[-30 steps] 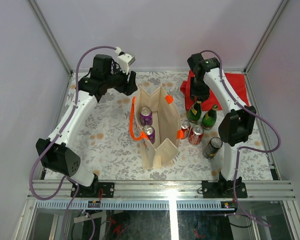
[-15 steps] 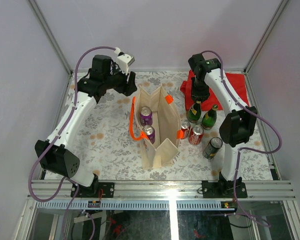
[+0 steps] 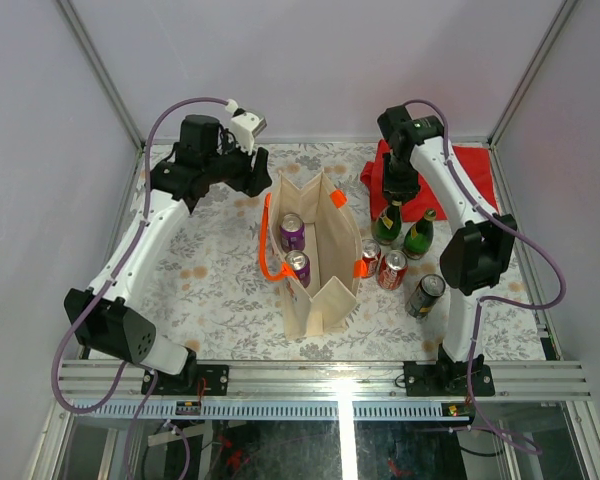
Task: Place the beverage into the canvas bag
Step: Pick up the drink from the center of the board.
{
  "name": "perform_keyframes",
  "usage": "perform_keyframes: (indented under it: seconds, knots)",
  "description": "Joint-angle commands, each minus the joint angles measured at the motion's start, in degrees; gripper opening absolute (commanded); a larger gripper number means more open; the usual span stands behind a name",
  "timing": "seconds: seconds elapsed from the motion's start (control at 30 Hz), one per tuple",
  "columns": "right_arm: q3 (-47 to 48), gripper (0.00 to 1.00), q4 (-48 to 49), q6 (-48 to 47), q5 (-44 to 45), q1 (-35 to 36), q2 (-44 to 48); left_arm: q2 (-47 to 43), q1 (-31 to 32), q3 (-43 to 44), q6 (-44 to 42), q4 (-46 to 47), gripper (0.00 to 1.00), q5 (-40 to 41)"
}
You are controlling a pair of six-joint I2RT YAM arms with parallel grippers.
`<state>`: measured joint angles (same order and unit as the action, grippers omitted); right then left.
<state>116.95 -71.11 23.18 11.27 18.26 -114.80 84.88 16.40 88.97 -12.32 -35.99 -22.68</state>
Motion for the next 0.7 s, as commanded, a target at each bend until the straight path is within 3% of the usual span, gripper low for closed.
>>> perform_keyframes:
  seconds: [0.0,0.67]
  knots:
    - [6.73,0.00,0.38,-0.17,0.31,-0.14,4.24,-1.86,-0.17,-0.98,-0.35,1.97,0.60,-0.08]
    - [17.36,0.00,-1.55,0.99,0.09,-0.15,6.56,-3.58,-0.14,-2.59,0.58,1.97,0.60,-0.31]
